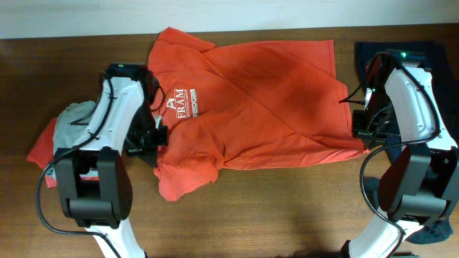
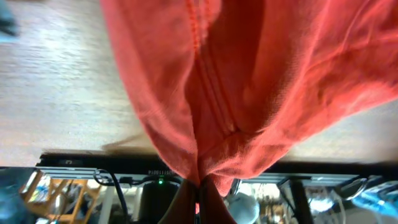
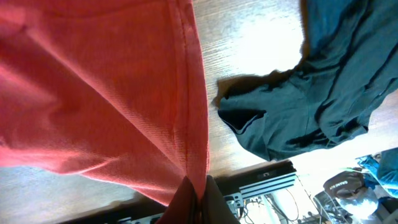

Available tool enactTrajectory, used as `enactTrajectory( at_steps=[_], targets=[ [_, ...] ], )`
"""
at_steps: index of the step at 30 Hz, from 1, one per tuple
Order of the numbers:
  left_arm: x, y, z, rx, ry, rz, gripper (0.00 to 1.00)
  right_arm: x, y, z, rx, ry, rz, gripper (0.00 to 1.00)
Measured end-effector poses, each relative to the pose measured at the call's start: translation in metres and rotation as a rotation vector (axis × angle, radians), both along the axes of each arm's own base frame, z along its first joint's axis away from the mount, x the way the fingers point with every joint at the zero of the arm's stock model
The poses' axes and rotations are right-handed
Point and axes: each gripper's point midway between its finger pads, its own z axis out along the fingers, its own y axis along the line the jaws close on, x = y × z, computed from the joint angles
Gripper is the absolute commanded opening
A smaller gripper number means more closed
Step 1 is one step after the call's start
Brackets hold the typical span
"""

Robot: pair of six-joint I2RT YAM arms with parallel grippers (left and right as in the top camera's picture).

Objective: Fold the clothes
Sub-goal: 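Lay the T-shirt flat on the table with both grippers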

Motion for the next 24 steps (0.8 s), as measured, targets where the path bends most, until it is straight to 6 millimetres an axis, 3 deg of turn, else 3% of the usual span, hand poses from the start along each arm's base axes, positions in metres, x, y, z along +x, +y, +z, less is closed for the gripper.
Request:
enactTrajectory(
  at_steps=[6, 14, 16, 21, 24],
  targets=[
    [-0.016, 0.0, -0.013, 0.001, 0.056, -0.018, 0.0, -0.013, 0.002, -0.015, 0.009, 0.051, 0.0, 0.04],
    [-0.035, 0.004, -0.029, 0.017, 0.114, -0.025, 0.0, -0.048, 0.011, -0.057, 0.046, 0.151, -0.014, 0.04],
    [-0.035, 0.013, -0.029, 0.079, 0.102, -0.021, 0.0, -0.056, 0.011, -0.062, 0.06, 0.147, -0.032, 0.04],
    [-0.004, 0.029, -0.017, 0.182, -0.14, 0.053, 0.0, -0.048, 0.006, -0.052, 0.058, 0.05, -0.061, 0.04],
    [0.022, 0.032, -0.008, 0.175, -0.305, 0.108, 0.0, -0.027, 0.0, -0.041, 0.038, -0.065, -0.067, 0.04]
  ],
)
